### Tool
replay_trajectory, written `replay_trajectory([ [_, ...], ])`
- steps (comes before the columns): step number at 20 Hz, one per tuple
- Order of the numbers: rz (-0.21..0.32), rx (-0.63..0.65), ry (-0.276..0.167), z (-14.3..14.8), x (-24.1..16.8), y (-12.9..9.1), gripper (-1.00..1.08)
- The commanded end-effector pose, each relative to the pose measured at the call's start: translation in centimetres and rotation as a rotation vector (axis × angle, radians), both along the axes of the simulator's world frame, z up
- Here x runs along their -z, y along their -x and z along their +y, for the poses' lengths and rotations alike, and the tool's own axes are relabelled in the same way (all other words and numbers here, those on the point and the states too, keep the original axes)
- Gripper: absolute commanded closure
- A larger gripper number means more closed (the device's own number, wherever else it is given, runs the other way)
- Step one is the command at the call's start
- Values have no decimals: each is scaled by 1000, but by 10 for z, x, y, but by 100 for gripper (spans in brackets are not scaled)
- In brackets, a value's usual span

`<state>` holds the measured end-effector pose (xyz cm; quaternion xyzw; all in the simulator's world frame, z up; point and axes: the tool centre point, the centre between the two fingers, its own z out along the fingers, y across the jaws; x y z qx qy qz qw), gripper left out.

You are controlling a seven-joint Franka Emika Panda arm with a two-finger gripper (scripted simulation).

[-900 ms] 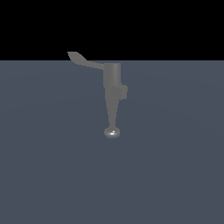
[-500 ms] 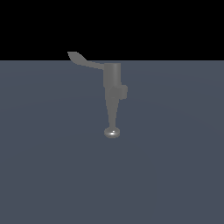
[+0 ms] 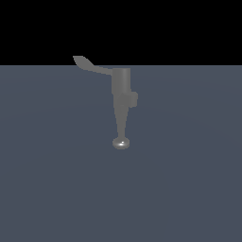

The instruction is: Turn on the faucet by rotating a designated handle.

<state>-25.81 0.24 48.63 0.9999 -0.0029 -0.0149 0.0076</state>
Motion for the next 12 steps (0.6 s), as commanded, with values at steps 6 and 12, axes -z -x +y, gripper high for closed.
replay_trajectory([
  [6,-2,66,13,3,3,-13,108],
  [12,-6,165,31,7,10,-34,108],
])
